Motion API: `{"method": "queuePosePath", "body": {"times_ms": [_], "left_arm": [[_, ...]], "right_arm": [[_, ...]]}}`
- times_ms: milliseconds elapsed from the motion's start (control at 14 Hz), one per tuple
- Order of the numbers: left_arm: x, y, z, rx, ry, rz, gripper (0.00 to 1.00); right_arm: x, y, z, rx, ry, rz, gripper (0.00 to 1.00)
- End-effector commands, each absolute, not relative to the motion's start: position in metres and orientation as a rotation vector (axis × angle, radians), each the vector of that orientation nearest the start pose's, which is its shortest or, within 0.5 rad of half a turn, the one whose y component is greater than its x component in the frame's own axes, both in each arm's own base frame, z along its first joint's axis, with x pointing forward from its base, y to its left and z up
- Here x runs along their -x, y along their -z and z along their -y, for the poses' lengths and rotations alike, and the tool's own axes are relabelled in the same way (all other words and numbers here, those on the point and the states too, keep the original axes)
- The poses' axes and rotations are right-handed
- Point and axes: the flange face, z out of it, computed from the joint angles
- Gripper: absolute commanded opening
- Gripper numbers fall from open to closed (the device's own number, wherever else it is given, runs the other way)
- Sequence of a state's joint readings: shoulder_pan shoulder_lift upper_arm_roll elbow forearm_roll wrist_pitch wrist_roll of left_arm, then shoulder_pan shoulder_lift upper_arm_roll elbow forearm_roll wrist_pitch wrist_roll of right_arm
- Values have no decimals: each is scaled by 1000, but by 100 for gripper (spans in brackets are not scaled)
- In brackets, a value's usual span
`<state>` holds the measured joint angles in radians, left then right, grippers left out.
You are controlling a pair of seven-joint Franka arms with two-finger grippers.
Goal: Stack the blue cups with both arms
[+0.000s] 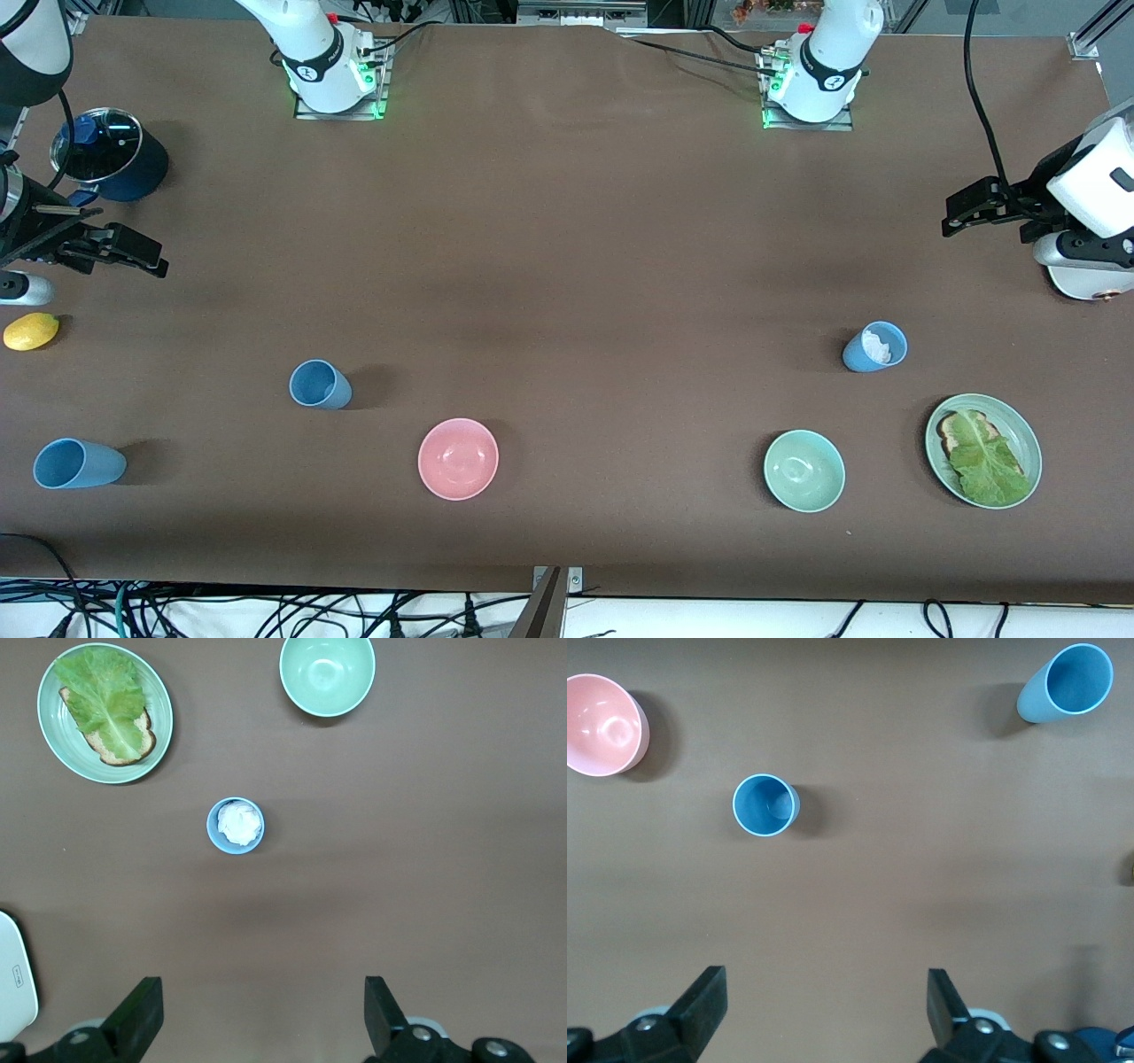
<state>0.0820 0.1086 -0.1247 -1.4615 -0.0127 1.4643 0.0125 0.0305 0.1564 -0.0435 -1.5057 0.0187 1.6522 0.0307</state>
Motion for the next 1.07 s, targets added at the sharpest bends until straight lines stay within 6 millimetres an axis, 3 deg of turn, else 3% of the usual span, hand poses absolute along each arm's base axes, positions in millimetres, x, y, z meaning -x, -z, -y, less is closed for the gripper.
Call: {"method": "queuePosePath", "body": {"times_ms": [0,1003], "left_arm": [[-580,-608,17,3157,-156,-104,100],[-582,-604,22,3154,-171,-119,100]], "right_arm": [[-605,-581,2,3119,0,-67,100],[-604,-581,2,3121,-3,-72,100]]}}
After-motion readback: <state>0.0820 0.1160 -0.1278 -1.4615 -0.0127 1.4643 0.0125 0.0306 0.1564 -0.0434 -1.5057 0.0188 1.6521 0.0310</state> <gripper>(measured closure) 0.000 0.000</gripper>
